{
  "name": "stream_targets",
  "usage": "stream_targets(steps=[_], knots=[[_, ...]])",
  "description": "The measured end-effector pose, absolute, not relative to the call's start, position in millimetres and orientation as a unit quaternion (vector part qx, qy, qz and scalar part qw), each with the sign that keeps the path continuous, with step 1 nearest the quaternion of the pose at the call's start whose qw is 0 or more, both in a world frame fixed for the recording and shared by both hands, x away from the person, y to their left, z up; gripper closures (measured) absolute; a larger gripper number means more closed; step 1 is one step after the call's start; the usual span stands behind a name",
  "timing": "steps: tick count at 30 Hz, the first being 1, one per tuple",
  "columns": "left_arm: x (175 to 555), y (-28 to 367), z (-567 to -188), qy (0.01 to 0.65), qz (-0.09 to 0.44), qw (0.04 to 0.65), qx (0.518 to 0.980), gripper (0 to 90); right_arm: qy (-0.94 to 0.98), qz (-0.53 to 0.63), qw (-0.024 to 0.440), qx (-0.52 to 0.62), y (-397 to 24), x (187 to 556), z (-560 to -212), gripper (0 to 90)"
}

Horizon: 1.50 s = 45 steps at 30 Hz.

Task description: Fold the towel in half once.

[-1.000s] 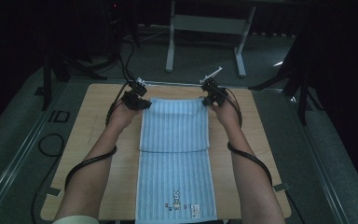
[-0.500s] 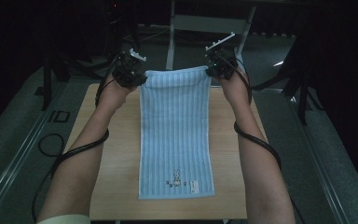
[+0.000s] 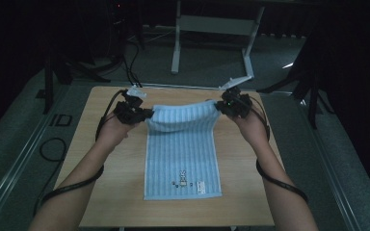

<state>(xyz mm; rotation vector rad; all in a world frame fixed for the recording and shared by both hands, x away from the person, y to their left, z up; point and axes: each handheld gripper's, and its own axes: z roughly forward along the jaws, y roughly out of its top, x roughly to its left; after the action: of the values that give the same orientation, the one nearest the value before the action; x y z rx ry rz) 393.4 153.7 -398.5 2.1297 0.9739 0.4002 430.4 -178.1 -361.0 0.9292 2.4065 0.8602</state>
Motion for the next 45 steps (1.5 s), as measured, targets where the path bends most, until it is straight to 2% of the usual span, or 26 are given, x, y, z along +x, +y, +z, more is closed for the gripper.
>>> stream_targets(steps=[8, 10, 12, 15, 16, 18, 24, 31, 36, 38, 40, 41, 43, 45], knots=[[342, 153, -439, 0.377, 0.127, 0.389, 0.831, 85.5, 0.881, 0.310, 0.179, 0.309, -194, 372, -419, 84.2], [330, 148, -452, 0.374, 0.133, 0.378, 0.837, 85.5, 0.883, 0.313, 0.169, 0.307, -199, 360, -431, 84.2], [321, 146, -468, 0.378, 0.114, 0.379, 0.837, 85.5, 0.886, 0.309, 0.159, 0.307, -201, 350, -444, 84.2], [317, 144, -475, 0.377, 0.111, 0.374, 0.840, 85.2, 0.888, 0.306, 0.152, 0.306, -203, 344, -454, 84.2], [309, 142, -503, 0.386, 0.095, 0.359, 0.845, 85.2, 0.893, 0.297, 0.138, 0.308, -204, 340, -469, 84.2], [310, 144, -515, 0.399, 0.083, 0.360, 0.839, 85.1, 0.893, 0.298, 0.125, 0.313, -204, 341, -479, 84.1], [317, 143, -542, 0.413, 0.056, 0.339, 0.844, 84.3, 0.900, 0.279, 0.100, 0.320, -200, 347, -509, 84.1], [324, 146, -532, 0.420, 0.061, 0.355, 0.833, 84.5, 0.898, 0.280, 0.089, 0.327, -196, 360, -508, 84.1], [297, 154, -496, 0.390, 0.090, 0.394, 0.827, 84.3, 0.888, 0.326, 0.122, 0.301, -197, 336, -466, 84.1], [277, 157, -487, 0.370, 0.075, 0.395, 0.837, 78.9, 0.880, 0.352, 0.141, 0.285, -206, 309, -448, 83.1], [258, 159, -490, 0.346, 0.040, 0.379, 0.857, 60.2, 0.881, 0.363, 0.114, 0.283, -218, 287, -448, 74.3], [249, 159, -493, 0.338, 0.039, 0.368, 0.865, 54.5, 0.882, 0.360, 0.106, 0.286, -223, 278, -454, 70.2], [238, 158, -501, 0.326, 0.032, 0.348, 0.878, 46.5, 0.891, 0.334, 0.090, 0.296, -232, 266, -469, 63.0], [236, 159, -504, 0.323, 0.020, 0.344, 0.882, 43.6, 0.893, 0.321, 0.093, 0.300, -236, 263, -475, 62.7]])
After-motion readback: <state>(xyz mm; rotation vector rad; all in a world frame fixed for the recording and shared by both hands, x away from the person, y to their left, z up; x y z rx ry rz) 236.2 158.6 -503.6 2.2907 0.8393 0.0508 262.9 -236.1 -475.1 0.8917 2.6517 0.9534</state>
